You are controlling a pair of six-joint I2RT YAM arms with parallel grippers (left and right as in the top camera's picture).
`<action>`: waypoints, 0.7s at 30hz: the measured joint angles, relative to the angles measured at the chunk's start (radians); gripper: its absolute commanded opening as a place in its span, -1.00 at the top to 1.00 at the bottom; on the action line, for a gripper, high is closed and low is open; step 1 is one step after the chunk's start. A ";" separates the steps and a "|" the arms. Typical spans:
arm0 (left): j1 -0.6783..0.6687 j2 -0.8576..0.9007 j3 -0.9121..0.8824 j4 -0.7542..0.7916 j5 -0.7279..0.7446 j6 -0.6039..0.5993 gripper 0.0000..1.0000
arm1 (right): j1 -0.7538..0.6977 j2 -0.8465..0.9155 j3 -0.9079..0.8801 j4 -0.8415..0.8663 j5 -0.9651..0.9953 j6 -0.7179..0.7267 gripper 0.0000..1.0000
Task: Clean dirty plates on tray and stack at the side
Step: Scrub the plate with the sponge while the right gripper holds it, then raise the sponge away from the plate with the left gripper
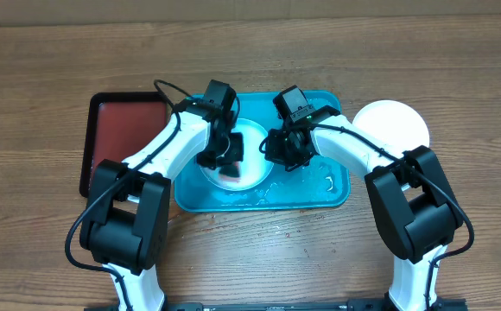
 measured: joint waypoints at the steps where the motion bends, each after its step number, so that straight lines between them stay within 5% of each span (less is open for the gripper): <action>1: 0.000 0.000 -0.001 0.036 0.005 0.011 0.91 | 0.000 0.000 0.000 -0.001 -0.001 0.000 0.93; 6: 0.000 0.000 -0.002 0.232 -0.095 0.024 0.91 | 0.000 0.000 0.000 0.000 -0.001 0.000 0.93; 11: 0.000 0.000 -0.002 0.268 -0.286 0.014 0.92 | 0.000 0.000 0.000 -0.001 -0.002 0.000 0.93; 21: 0.028 0.006 0.249 -0.201 -0.418 -0.102 0.92 | -0.001 0.000 0.000 -0.006 -0.006 0.001 0.93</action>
